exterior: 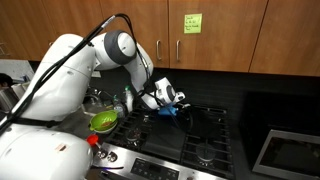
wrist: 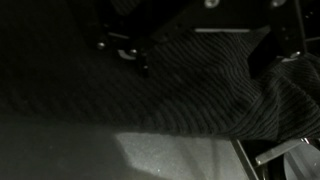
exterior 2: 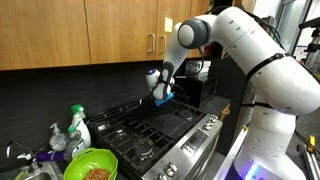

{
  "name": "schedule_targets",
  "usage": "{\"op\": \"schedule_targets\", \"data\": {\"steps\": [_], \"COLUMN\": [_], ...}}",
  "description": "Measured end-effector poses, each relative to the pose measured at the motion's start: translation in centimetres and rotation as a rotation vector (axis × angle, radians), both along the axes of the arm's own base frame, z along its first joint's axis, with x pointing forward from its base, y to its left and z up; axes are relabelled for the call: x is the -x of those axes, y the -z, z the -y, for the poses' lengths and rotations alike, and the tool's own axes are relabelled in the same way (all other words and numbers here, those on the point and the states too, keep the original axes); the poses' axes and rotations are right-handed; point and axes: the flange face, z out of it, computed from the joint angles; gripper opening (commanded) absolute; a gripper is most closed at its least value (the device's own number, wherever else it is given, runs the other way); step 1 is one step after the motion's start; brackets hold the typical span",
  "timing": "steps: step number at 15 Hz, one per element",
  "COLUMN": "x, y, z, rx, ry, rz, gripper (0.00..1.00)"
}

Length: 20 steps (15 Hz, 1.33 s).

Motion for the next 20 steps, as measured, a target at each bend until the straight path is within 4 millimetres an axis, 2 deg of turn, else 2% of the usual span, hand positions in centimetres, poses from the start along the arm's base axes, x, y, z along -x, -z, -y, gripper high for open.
{"op": "schedule_targets", "data": {"steps": [6,12,20], "x": [-0.4,-5.2,-4.1], "y": [-0.3,-4.5,-3.2], "z": [0.0,-0.5,-0.6], "rx": [-0.003,0.080,0.077], "ry": [0.014,0.067,0.084], "rz": [0.013,0.125,0.101], "gripper": [1.00,1.00,1.00]}}
